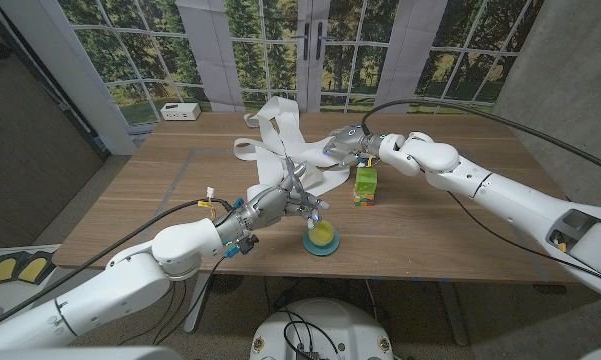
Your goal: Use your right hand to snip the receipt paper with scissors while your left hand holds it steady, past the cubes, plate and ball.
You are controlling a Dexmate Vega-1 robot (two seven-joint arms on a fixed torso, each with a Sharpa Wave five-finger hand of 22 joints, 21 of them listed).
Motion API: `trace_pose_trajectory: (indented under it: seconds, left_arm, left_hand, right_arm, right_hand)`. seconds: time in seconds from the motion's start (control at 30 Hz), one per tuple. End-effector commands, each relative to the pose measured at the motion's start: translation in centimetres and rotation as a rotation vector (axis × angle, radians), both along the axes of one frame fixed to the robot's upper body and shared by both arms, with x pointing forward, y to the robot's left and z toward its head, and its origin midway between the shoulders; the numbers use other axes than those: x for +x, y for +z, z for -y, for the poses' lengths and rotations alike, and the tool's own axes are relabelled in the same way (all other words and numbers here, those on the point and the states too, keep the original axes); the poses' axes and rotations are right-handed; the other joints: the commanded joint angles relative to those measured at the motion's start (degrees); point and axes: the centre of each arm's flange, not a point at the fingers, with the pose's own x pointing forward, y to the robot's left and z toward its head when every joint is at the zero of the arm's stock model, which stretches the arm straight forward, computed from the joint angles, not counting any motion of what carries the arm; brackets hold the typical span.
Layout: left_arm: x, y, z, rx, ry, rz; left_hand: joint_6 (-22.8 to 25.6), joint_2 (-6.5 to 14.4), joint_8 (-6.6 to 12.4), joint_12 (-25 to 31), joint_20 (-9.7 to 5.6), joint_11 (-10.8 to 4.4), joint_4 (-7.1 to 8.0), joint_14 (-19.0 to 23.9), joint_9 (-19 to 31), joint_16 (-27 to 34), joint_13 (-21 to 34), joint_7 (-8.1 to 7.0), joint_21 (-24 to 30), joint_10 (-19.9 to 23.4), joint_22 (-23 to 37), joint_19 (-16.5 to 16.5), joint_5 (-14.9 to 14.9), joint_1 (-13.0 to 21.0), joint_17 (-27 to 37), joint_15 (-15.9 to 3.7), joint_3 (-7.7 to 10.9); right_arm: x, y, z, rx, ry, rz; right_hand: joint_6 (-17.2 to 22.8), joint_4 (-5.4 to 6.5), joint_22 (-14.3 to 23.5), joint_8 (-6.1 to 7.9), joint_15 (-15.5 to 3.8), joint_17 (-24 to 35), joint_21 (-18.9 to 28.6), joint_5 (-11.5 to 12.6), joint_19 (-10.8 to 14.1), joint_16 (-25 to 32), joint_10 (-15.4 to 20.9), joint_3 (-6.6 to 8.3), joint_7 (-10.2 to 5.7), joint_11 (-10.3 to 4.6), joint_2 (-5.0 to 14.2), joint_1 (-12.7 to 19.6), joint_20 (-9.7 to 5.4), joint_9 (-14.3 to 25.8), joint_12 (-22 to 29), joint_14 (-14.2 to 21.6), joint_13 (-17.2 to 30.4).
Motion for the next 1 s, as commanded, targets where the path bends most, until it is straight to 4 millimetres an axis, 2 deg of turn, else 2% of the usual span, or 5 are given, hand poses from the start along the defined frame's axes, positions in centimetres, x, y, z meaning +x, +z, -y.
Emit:
trace_pose_trajectory:
  seconds: [0.03,0.23,0.57,0.73,1.0]
  left_arm:
    - [0.1,0.0,0.1,0.007,-0.002,-0.005]
    - [0.0,0.1,0.1,0.013,-0.003,-0.006]
    - [0.1,0.0,0.0,0.013,-0.010,-0.011]
    - [0.2,0.0,-0.2,0.009,-0.008,-0.011]
    - [0.3,0.0,-0.2,0.007,-0.012,-0.013]
  left_hand:
    - [-2.43,0.79,0.08,0.26,0.20,-2.48,-1.17,0.46,-0.04,0.26,0.11,9.09,-0.08,2.44,0.12,0.44,-0.21,0.03,0.22,0.02,-1.04]
    - [-2.18,0.88,0.16,0.24,0.15,-2.53,-1.04,0.63,-0.04,0.38,0.01,9.09,-0.14,2.64,0.13,0.54,-0.23,-0.07,0.20,-0.15,-1.02]
    - [-1.66,0.92,0.30,0.40,0.04,-2.33,-0.90,0.93,-0.03,0.56,-0.05,9.07,-0.23,3.27,0.11,0.70,-0.26,-0.17,0.13,-0.14,-1.03]
    - [-1.51,0.93,0.32,0.39,-0.01,-2.37,-0.83,1.22,-0.03,0.69,-0.14,9.09,-0.26,3.45,0.09,0.84,-0.27,-0.22,0.07,-0.14,-1.03]
    - [-1.30,0.95,0.33,0.46,-0.12,-2.45,-0.71,1.26,-0.03,0.86,-0.04,9.09,-0.29,3.56,0.08,1.03,-0.29,-0.30,0.20,-0.16,-1.03]
  right_arm:
    - [0.5,-0.4,0.4,-0.005,-0.002,0.018]
    - [0.8,-0.7,0.4,-0.010,-0.015,0.022]
    - [1.8,-1.0,0.1,-0.025,-0.051,0.011]
    - [2.0,-1.0,0.1,-0.029,-0.050,0.013]
    - [2.5,-1.3,0.2,-0.016,-0.028,0.023]
  right_hand:
    - [0.06,-0.25,0.14,-0.25,-9.58,-0.01,-0.17,0.37,0.06,0.17,0.35,0.24,-0.21,-0.12,0.30,1.32,-0.46,0.04,-0.14,0.28,-0.01]
    - [-0.82,-0.55,0.13,-0.62,-9.64,-0.10,-0.20,0.35,0.04,0.04,-0.26,0.48,-0.20,-0.12,0.57,2.57,-0.66,0.02,-0.39,0.11,-0.09]
    - [-2.39,-0.34,0.12,-1.09,-9.36,-0.12,-0.36,0.14,-0.36,-0.35,-1.53,0.19,-0.16,-0.08,0.48,3.31,-0.71,0.00,-0.79,-0.96,-0.22]
    - [-2.62,-0.35,0.12,-1.10,-9.44,-0.14,-0.43,0.12,-0.58,-0.43,-1.85,0.18,-0.16,-0.10,0.54,3.62,-0.72,0.00,-0.83,-1.20,-0.22]
    - [-2.09,-0.72,0.13,-0.56,-9.63,-0.16,-0.30,0.09,-0.46,-0.02,-1.33,0.72,-0.16,-0.13,1.20,6.02,-1.18,0.07,-0.24,-0.39,0.02]
